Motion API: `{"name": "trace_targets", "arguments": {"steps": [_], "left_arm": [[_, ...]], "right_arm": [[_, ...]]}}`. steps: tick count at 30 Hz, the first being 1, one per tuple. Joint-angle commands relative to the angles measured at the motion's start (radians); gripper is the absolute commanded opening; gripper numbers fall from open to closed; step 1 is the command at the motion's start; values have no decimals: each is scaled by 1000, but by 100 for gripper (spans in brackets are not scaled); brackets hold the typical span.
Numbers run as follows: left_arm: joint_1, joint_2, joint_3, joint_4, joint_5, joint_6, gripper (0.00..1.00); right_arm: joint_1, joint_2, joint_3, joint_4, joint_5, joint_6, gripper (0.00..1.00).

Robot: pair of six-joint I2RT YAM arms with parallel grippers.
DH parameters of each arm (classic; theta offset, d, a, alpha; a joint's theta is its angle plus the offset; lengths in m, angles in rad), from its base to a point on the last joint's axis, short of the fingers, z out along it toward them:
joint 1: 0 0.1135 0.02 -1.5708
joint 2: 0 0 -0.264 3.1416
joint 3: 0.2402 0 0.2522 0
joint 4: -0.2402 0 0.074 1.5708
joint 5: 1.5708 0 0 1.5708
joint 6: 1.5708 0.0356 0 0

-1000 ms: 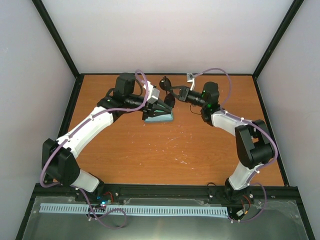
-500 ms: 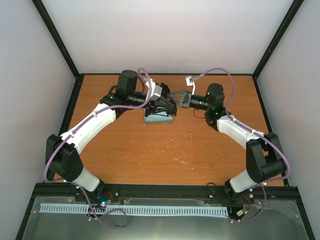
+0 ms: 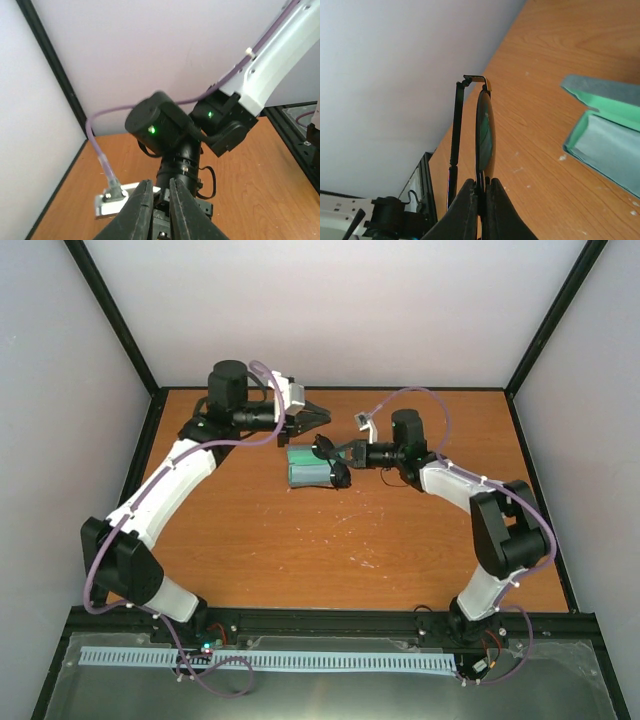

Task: Organize the sunglasses
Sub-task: Fold the sunglasses.

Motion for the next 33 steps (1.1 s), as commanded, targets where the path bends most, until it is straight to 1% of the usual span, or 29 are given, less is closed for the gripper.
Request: {"name": "trace_targets", "arguments": {"steps": [1,4,6,11,14,16,27,30,33], "left_arm": [[16,-83,24,-61,51,46,12],[16,-114,-25,-118,129,65,11],[9,-127,-53,-147,145,72,10],[-60,-141,-120,-202,116,110,10],[-83,-137,-160,-183,99,99,10],[-87,-123,-170,-168,89,94,10],[-90,-41,-140,-130,52,122,10],[-89,-22,-119,-119,29,136,10],[-89,-2,-93,-114,13,147,10]], "right_arm": [[-24,81,59,55,8,20,3],[-43,128,104,176,9,122,3],[-46,155,146,209,1,155,3],[-46,186,213,313,-22,264,3],[-46,178,207,411,-35,349,3],[-46,159,192,448,-37,379,3],[-24,47,114,518,-85,466,3],[-4,20,100,502,-122,465,3],[14,-9,83,438,-151,422,3]]}}
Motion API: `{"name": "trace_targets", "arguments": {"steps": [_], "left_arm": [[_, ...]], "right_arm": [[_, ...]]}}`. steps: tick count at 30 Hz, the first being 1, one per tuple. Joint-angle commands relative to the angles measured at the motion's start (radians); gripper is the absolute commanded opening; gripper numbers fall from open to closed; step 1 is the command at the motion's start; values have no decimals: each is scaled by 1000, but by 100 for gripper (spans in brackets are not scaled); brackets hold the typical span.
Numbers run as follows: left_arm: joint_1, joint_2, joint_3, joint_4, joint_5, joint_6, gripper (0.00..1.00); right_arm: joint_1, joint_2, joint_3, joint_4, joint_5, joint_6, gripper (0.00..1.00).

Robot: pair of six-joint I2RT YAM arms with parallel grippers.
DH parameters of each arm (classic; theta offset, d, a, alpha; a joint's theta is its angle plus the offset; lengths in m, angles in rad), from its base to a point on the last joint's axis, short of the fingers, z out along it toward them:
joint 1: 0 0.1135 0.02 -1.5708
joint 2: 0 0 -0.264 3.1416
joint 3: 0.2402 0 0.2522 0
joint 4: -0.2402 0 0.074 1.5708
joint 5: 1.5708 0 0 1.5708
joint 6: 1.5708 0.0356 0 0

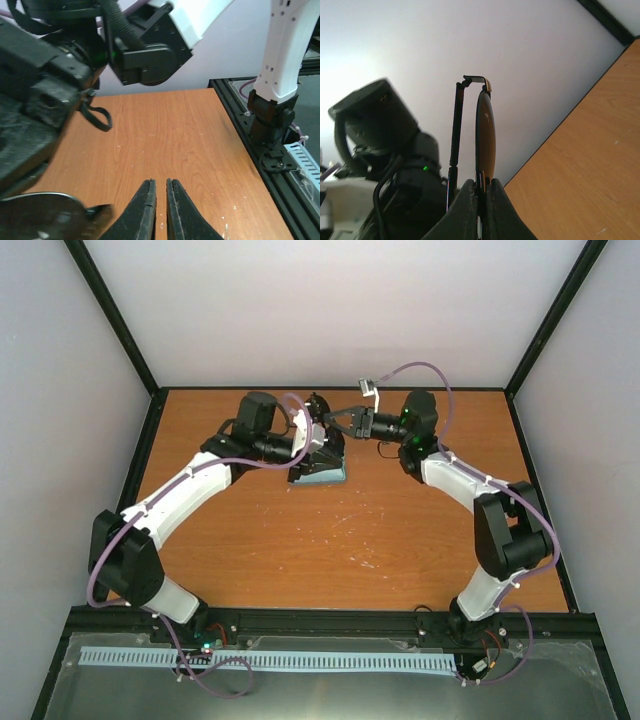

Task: Organize the sunglasses
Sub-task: Fold the sunglasses.

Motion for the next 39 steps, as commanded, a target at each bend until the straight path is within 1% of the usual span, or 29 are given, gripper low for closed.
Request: {"name": "trace_targets", "arguments": {"steps": [1,6,10,12,15,19,22,27,29,33,36,38,39], "left_arm": [[-3,22,75,33,-25,43,10],[1,38,95,27,-57,58,10],[21,43,101,11,-76,54,11],[46,48,98,18,-84,31,13],[108,68,98,27,-60,-17,16],[167,84,120,14,-44,-25,21],[184,80,138,-2,-23,-22,26],[203,49,158,-39,19,-19,29],[216,31,156,-47,33,-21,31],[254,25,172,-86,45,-19,37],[298,64,212,-179,99,18,39],[318,111,279,-318,150,89,41],[320,143,338,-398,162,143,42]], "right_arm": [[30,-68,-28,-68,-69,-51,3],[36,-121,-22,-349,-100,-238,3],[37,-150,21,-627,-131,-456,3],[37,-155,45,-743,-159,-547,3],[34,-163,63,-865,-181,-641,3],[28,-167,63,-924,-180,-684,3],[18,-163,60,-934,-163,-694,3],[-14,-144,65,-945,-165,-708,3],[-27,-136,80,-989,-175,-744,3],[-47,-112,121,-1133,-216,-866,3],[-51,-98,142,-1238,-245,-966,3],[-52,-90,157,-1297,-252,-1029,3],[-54,-87,164,-1322,-254,-1062,3]]}}
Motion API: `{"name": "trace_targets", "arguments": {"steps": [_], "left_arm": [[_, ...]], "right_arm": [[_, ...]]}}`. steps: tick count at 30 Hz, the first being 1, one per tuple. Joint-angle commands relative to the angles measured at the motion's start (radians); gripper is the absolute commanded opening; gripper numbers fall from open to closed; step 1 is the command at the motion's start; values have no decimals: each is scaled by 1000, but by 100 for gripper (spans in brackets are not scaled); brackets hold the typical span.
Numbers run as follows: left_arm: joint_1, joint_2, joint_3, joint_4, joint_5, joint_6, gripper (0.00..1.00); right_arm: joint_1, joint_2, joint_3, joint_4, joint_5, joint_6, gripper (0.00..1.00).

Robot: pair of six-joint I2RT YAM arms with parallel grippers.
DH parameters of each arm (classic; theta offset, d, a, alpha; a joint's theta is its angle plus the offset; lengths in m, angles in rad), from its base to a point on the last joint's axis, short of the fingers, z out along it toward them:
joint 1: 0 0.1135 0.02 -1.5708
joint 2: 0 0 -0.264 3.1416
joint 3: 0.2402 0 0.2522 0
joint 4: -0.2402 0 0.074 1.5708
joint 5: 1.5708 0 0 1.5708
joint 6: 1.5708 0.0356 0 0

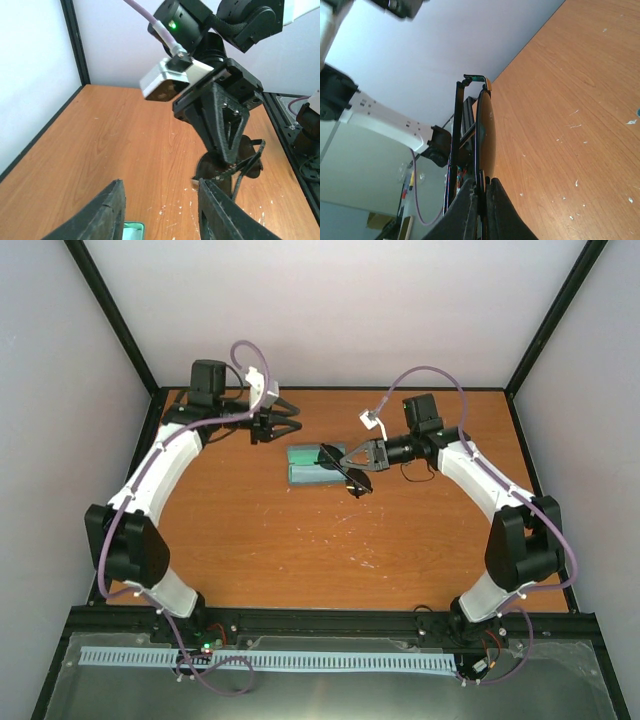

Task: Organize the sunglasses
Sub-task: Fold the sunglasses.

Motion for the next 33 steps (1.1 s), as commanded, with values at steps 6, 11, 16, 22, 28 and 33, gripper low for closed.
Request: {"name": "trace_targets", "arguments": {"steps": [6,11,16,22,28,33], "left_arm": [[32,282,383,-779,160,473,44],[20,305,401,-853,134,546,44],[-5,287,391,-852,106,554,44],[-42,277,367,-851,83,568,43],[-56,293,368,-850,81,565,40],[-65,310,371,-851,70,567,36]], "right_arm": [[-1,21,79,-264,-45,-314,3],[0,16,91,-246,-11,-331,3],[3,56,139,-284,11,-395,3],[13,94,185,-281,22,-406,3],[19,95,205,-278,16,-409,3],[25,84,204,-263,14,-406,3]]}}
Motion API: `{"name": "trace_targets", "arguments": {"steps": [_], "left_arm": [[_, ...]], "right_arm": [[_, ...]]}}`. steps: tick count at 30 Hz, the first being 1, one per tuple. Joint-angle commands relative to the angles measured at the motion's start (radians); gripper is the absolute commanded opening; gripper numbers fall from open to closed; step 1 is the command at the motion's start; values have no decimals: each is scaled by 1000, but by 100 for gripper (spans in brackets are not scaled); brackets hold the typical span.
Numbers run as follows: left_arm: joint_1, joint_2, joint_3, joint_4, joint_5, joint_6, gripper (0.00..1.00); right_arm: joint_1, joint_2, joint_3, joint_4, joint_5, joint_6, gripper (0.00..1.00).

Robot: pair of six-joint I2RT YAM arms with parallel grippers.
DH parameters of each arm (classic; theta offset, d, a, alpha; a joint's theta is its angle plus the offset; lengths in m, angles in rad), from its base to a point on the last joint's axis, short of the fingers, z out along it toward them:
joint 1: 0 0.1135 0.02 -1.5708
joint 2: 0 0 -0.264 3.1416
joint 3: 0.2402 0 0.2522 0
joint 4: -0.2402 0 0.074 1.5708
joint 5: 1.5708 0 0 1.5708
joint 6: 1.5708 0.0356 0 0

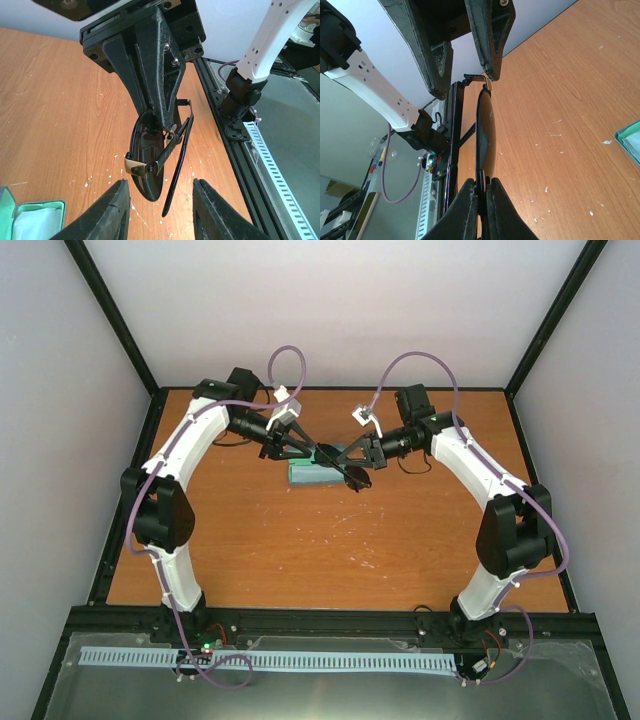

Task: Organize the sunglasses
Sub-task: Fold the sunglasses.

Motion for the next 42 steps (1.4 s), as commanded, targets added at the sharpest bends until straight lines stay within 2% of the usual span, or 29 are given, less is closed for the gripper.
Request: {"name": "trace_targets", "arguments": {"steps": [1,18,24,38,42], "left_arm": [[-9,4,10,-20,1,38,35],[-21,39,22,-20,-6,25,34],[-26,54,42,-16,4,17,26],[-29,64,62,-16,31,3,23],[-29,64,60,-17,30,4,16]], "right_arm": [[9,-14,25,14,-13,-13,3],[21,-29,36,78,-40,28,3],[28,-26,41,77,-43,28,3],[56,8,78,-46,-24,-70,3],[62,11,82,-52,-24,-79,3]]}}
